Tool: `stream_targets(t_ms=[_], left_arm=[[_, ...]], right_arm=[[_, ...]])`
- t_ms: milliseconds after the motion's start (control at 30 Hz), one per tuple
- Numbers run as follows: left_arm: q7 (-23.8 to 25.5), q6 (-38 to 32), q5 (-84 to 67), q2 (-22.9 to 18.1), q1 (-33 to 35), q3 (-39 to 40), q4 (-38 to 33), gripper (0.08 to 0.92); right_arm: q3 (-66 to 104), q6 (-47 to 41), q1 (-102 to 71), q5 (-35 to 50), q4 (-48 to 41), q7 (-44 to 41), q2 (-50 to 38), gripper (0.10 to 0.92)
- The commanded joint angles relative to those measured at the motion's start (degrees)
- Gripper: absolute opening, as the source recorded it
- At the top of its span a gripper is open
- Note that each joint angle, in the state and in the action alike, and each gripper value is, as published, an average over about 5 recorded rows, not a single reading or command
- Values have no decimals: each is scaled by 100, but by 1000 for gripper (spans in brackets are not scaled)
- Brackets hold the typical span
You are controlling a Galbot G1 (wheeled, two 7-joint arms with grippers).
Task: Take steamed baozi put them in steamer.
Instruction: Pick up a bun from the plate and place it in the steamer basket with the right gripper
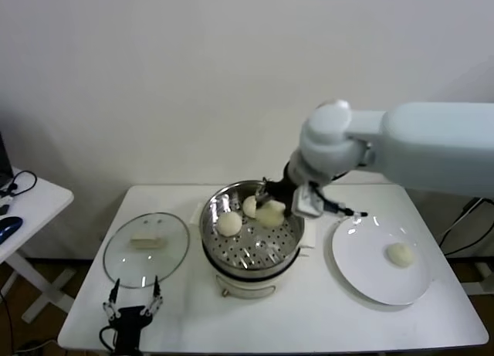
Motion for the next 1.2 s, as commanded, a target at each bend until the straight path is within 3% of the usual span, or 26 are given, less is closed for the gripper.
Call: stream_targets(t_ms=[33,800,1033,1200], left_arm=[[-3,1,-16,-50,2,-13,11,823],[11,-14,-40,-10,-6,-23,23,823],[8,-21,-34,-14,-26,-25,43,823],[9,-8,-28,-28,-34,0,38,823]], right_arm=[[187,76,-1328,-1413,-30,247,726,619],[146,-4,-2112,-1679,-680,335,880,621],[268,131,-2131,-1570,-910,420,907,755],[309,175,-1765,-937,-875,294,724,819]])
